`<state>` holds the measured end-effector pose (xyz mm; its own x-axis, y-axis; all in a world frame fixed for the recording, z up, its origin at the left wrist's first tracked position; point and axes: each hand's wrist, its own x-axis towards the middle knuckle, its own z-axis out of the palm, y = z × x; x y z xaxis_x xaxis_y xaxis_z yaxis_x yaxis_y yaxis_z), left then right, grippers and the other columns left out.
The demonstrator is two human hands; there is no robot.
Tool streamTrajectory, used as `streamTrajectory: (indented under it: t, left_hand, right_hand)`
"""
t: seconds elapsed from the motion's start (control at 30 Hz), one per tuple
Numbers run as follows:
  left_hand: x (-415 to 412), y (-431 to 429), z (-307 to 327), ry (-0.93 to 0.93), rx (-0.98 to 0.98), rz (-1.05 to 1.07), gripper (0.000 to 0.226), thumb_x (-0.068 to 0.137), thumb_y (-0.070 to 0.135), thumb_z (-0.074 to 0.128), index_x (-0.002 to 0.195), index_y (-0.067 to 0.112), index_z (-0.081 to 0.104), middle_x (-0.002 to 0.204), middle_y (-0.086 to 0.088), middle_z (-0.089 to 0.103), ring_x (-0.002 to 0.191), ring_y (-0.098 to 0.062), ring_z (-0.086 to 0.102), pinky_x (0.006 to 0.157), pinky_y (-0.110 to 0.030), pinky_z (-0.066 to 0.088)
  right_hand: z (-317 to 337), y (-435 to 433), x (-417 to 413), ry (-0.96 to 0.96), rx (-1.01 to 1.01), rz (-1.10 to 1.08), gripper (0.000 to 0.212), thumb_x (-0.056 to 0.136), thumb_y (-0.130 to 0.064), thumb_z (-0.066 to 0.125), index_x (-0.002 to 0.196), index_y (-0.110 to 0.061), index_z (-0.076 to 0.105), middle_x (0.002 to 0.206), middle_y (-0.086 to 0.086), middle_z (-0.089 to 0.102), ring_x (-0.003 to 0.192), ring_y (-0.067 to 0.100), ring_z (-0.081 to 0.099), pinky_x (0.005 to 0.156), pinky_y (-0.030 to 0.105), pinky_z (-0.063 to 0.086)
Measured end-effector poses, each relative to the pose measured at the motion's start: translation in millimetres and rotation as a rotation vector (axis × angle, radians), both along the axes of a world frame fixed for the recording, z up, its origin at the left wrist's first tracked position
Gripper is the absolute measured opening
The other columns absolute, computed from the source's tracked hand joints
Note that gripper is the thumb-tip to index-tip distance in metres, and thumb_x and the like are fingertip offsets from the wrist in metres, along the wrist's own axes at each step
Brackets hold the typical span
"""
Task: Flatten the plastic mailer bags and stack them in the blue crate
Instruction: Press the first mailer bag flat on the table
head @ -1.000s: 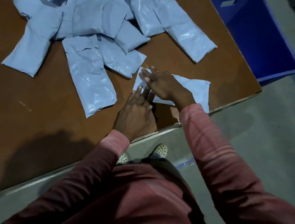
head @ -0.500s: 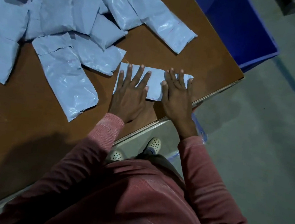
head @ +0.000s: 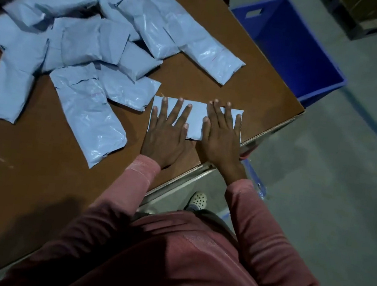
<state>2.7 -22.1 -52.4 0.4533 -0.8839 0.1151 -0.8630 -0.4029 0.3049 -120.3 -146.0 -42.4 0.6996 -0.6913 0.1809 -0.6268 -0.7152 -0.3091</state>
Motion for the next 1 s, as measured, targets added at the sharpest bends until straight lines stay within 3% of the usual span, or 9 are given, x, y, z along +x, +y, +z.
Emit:
streamTrajectory:
  t: [0.1, 0.2, 0.37, 0.63, 0.83, 1.0]
  left_hand:
    - [-0.5, 4.1, -2.1, -0.022, -0.002, -0.003, 0.059, 0.110, 0.042, 0.015, 0.167, 0.024, 0.012, 0.174, -0.006, 0.006, 0.160, -0.037, -0.004, 0.126, -0.062, 0.007]
    - [-1.7, 4.4, -5.8, -0.057, 0.018, -0.008, 0.059, 0.110, 0.046, 0.017, 0.167, 0.029, 0.010, 0.174, -0.007, 0.003, 0.159, -0.039, -0.005, 0.126, -0.063, 0.004]
    - [-2.3, 1.9, -7.5, -0.013, 0.021, 0.012, 0.058, 0.110, 0.051, 0.016, 0.166, 0.035, 0.013, 0.175, -0.004, 0.003, 0.160, -0.037, -0.007, 0.127, -0.060, -0.001]
    - [-4.2, 0.5, -7.9, -0.055, 0.028, 0.024, 0.057, 0.111, 0.049, 0.020, 0.165, 0.033, 0.018, 0.174, -0.005, 0.011, 0.159, -0.040, 0.001, 0.125, -0.064, 0.007]
    - [-7.1, -2.8, -3.0, -0.064, 0.105, 0.045, 0.059, 0.110, 0.048, 0.021, 0.166, 0.033, 0.013, 0.174, -0.005, 0.007, 0.159, -0.041, -0.001, 0.125, -0.064, 0.006]
    - [0.6, -2.9, 7.3, 0.005, 0.190, -0.007, 0.062, 0.107, 0.055, 0.016, 0.165, 0.039, 0.007, 0.175, -0.004, 0.001, 0.159, -0.039, -0.005, 0.125, -0.063, 0.000]
  right_hand:
    - [2.8, 1.1, -5.7, 0.038, 0.066, 0.020, 0.059, 0.108, -0.047, 0.017, 0.162, -0.024, 0.026, 0.170, -0.005, 0.017, 0.159, 0.022, 0.003, 0.124, 0.056, -0.001]
    - [-1.3, 0.1, -10.3, 0.007, 0.075, 0.026, 0.058, 0.108, -0.054, 0.024, 0.161, -0.029, 0.029, 0.169, -0.005, 0.023, 0.159, 0.021, 0.007, 0.126, 0.057, 0.007]
    - [-6.4, 0.9, -6.7, 0.025, 0.042, -0.016, 0.056, 0.108, -0.053, 0.029, 0.158, -0.029, 0.035, 0.166, -0.004, 0.031, 0.158, 0.023, 0.013, 0.125, 0.055, 0.012]
    - [-8.5, 4.5, -3.1, 0.024, -0.001, -0.047, 0.054, 0.108, -0.050, 0.031, 0.156, -0.028, 0.040, 0.165, -0.003, 0.035, 0.157, 0.024, 0.015, 0.126, 0.052, 0.013]
    - [-9.3, 5.5, -0.5, 0.089, -0.020, -0.065, 0.053, 0.108, -0.048, 0.026, 0.159, -0.032, 0.033, 0.167, -0.004, 0.028, 0.158, 0.024, 0.010, 0.126, 0.051, 0.010]
    - [-1.3, 5.6, -0.6, 0.085, 0.015, -0.056, 0.055, 0.107, -0.050, 0.025, 0.157, -0.031, 0.037, 0.166, -0.004, 0.031, 0.157, 0.024, 0.016, 0.125, 0.055, 0.012]
